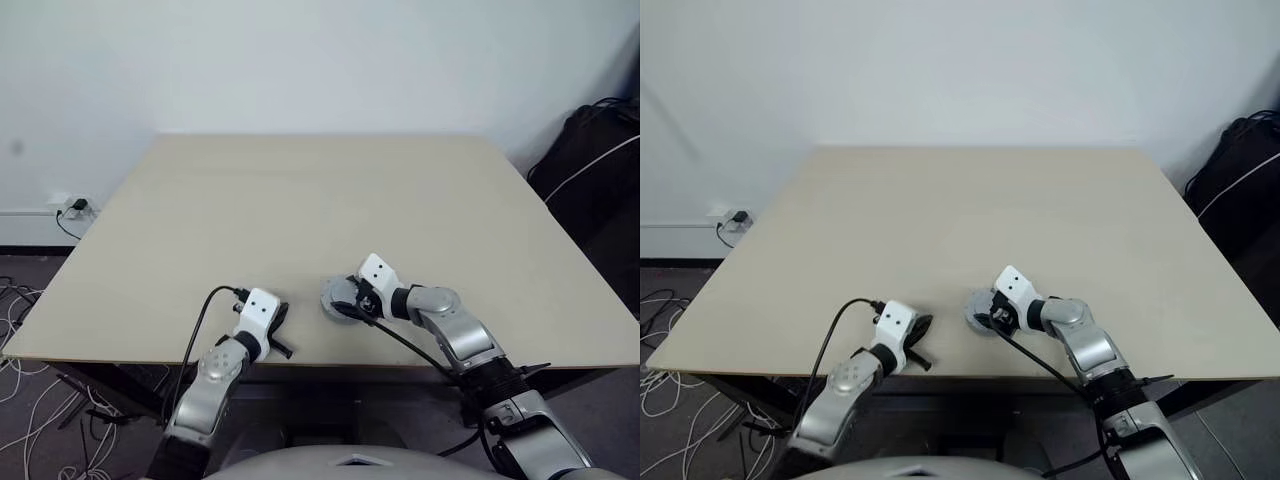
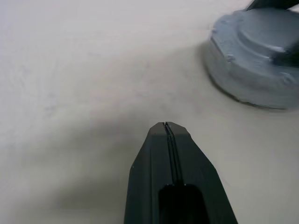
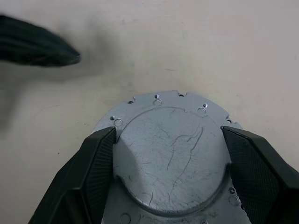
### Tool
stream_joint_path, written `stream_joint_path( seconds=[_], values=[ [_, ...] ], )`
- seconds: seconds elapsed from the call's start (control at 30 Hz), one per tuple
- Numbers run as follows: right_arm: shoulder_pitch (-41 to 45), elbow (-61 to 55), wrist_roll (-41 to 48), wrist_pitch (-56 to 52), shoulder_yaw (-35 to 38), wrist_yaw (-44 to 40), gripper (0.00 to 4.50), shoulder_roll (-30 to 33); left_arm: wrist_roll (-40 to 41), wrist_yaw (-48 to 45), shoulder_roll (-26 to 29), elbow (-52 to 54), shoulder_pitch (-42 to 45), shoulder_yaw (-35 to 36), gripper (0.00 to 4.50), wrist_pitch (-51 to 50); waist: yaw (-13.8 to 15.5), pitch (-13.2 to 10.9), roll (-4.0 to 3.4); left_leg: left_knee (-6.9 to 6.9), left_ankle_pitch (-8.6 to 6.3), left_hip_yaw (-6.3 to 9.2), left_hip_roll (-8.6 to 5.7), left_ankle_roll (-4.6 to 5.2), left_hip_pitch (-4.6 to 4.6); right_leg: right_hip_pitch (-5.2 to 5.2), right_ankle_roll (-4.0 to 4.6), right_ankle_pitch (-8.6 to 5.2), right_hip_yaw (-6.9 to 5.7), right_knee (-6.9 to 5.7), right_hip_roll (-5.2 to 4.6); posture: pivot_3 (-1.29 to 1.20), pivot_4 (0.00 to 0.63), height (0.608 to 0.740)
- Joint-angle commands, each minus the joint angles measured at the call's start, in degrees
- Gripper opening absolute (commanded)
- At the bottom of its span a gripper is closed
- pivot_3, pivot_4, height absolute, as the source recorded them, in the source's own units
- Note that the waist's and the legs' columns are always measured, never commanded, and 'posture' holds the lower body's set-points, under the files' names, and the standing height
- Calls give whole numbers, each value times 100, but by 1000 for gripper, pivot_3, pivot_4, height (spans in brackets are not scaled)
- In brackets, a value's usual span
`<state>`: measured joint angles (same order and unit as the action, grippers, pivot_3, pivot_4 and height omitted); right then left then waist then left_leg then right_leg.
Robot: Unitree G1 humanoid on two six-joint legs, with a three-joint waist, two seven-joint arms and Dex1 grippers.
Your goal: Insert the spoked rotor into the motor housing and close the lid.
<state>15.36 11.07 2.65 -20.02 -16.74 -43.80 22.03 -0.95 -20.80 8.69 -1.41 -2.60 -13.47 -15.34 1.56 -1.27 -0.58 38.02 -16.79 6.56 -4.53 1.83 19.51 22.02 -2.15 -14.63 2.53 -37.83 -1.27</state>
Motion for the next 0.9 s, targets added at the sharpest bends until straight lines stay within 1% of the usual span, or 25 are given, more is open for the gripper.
stream_joint_path(
  seconds=[0.03,0.2,0.33,0.57,0.77,0.9],
  values=[
    [7,70,-136,-75,-36,109,3248,-22,322,-233,-135,150,632,67,0,-778,-12,2,3,1,0,0,0,0,-1,0,-1,1,0,0,1,0,0,740],
    [24,24,-124,-126,-33,168,3248,-59,1133,-424,-549,-259,1619,589,0,-1947,-54,4,11,3,1,1,-1,-1,1,-1,-2,2,0,1,1,0,0,740],
    [5,-47,-115,-177,-20,203,3248,-84,1528,-681,-663,-693,2142,738,0,-2451,-83,4,12,-1,3,2,-1,-4,7,-14,-1,2,3,1,2,0,0,740],
    [-67,-195,-98,-263,-9,270,3248,-96,1572,-972,-580,-1440,2624,562,0,-2766,-85,2,15,-2,6,6,-1,-10,10,-10,-1,2,3,1,4,0,0,740],
    [-120,-289,-68,-328,21,319,3248,-82,1528,-1208,-517,-1614,2726,391,0,-2807,-84,0,17,-5,6,7,-2,-11,12,-7,-1,2,3,2,3,0,0,740],
    [-131,-316,-64,-369,19,337,3248,-79,1476,-1376,-439,-1599,2744,155,0,-2899,-83,0,17,-6,7,8,-2,-11,12,-6,0,2,4,2,3,0,0,740]
  ],
)
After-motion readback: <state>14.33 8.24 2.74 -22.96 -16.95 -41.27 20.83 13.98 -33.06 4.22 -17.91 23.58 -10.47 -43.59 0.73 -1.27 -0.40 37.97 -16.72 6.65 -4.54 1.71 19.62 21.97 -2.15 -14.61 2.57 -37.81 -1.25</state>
